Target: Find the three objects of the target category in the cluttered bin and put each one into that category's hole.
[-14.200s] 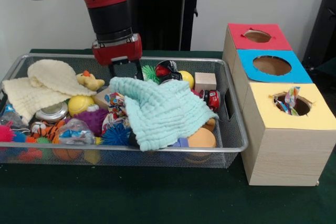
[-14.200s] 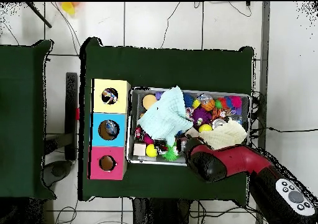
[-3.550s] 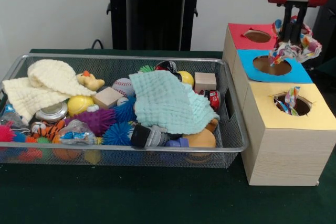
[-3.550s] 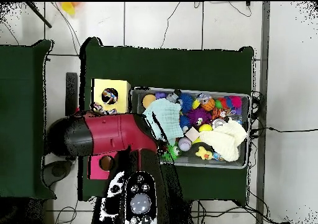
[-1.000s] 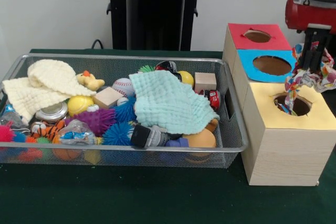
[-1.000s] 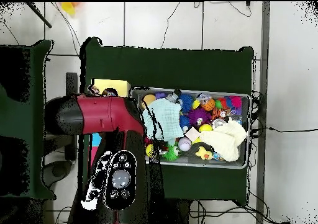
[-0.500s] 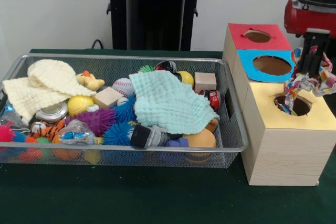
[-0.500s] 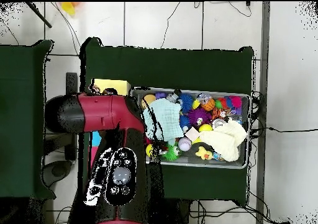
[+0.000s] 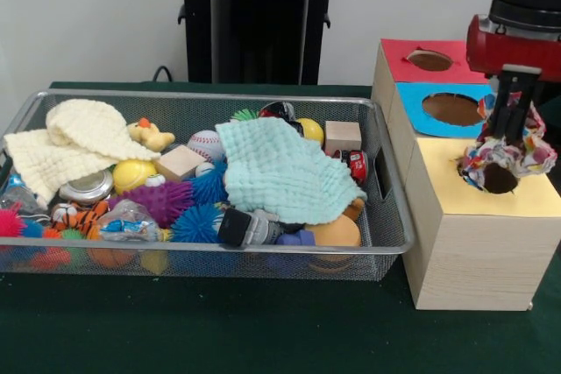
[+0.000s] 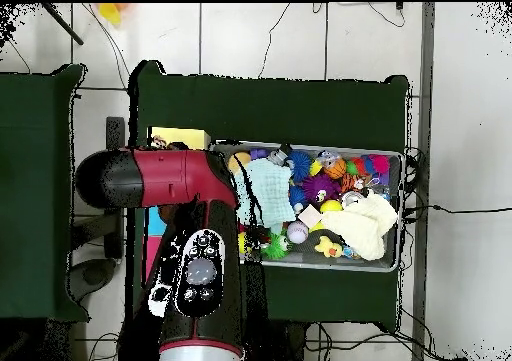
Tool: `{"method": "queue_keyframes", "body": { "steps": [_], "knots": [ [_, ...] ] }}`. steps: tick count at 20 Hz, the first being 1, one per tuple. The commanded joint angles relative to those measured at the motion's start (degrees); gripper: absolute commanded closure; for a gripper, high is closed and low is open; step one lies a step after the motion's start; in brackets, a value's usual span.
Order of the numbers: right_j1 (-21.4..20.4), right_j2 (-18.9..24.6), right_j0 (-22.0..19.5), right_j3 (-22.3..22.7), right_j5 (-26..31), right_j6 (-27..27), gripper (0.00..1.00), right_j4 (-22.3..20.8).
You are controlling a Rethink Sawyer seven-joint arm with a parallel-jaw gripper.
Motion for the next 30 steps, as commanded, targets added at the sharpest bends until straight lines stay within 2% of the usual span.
{"method": "queue_keyframes", "body": {
  "steps": [1, 10, 13, 17, 22, 26, 30],
  "knots": [
    [3.2, 1.0, -2.7, -0.3, -1.5, 8.0, 1.0, 0.1],
    [5.4, 2.3, -4.5, -0.5, -5.7, 6.5, 1.0, -0.7],
    [5.0, 1.7, -4.0, -0.9, -5.1, 6.6, 1.0, -0.9],
    [2.4, -0.4, -2.1, -1.9, 1.1, 7.0, 1.0, -1.0],
    [2.9, -0.6, -1.9, -2.4, 1.0, 7.4, 1.0, -0.6],
    [3.9, -1.5, -0.2, -3.2, 2.0, 9.6, 1.0, 0.3],
    [6.0, -0.2, -0.5, -2.3, -0.8, 9.7, 1.0, 1.1]
  ]
}}
